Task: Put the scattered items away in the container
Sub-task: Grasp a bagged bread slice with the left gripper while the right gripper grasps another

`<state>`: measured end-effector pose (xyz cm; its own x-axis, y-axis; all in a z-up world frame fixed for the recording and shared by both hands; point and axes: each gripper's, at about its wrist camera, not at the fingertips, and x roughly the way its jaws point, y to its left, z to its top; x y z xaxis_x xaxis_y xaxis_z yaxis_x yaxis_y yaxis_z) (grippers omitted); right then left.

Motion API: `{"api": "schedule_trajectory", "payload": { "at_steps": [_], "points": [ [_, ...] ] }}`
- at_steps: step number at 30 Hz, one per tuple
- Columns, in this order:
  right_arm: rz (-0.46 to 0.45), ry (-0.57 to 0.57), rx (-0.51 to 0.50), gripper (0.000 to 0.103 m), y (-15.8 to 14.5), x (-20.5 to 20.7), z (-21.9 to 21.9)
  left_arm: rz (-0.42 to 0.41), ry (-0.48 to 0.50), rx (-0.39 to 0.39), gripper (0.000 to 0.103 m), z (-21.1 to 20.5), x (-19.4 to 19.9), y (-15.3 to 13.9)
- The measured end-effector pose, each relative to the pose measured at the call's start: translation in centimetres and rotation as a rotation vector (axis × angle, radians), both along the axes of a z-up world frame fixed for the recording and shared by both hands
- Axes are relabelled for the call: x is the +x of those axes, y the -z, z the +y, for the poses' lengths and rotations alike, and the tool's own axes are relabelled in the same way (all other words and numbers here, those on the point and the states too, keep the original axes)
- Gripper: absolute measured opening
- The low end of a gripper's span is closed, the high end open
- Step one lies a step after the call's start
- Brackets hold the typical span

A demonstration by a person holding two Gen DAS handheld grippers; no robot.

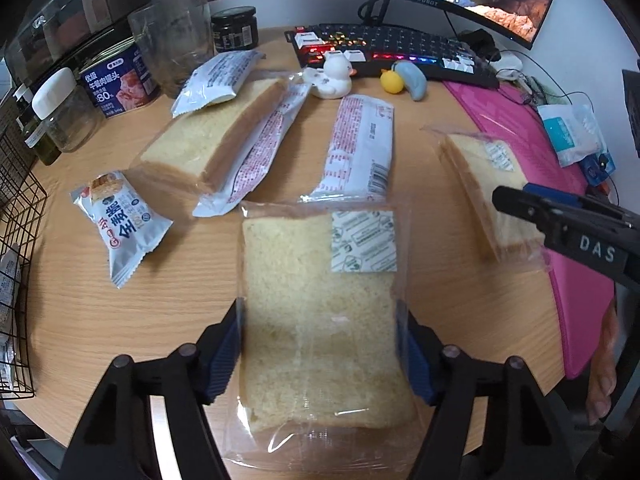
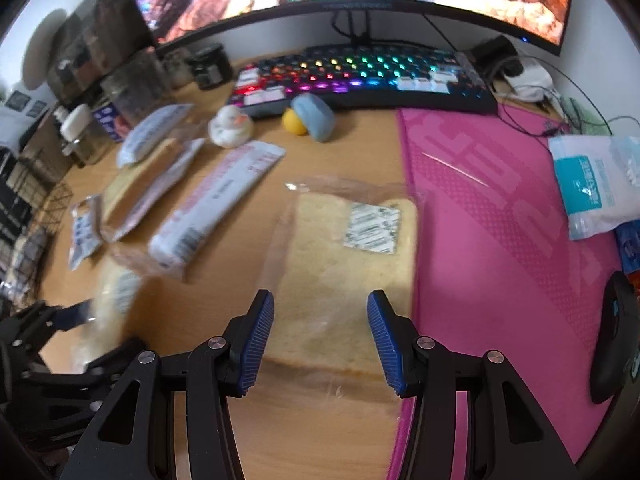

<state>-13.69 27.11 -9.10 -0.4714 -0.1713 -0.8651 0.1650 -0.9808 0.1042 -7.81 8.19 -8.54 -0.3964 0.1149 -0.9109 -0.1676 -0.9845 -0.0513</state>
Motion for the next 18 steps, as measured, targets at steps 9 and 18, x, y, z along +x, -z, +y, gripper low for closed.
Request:
{"api": "schedule_trajectory", "payload": {
  "at_steps": [9, 18],
  "points": [
    [0.014, -0.024, 0.118, 0.068, 0.6, -0.9, -2.2, -0.013, 0.018, 0.030, 0.075, 0.0, -0.5, 0.2],
    [-0.007, 0.095, 0.117, 0.070, 0.7, -2.3, -0.6, -0.019, 0.027, 0.048, 0.075, -0.3, -1.0, 0.5]
  ]
}}
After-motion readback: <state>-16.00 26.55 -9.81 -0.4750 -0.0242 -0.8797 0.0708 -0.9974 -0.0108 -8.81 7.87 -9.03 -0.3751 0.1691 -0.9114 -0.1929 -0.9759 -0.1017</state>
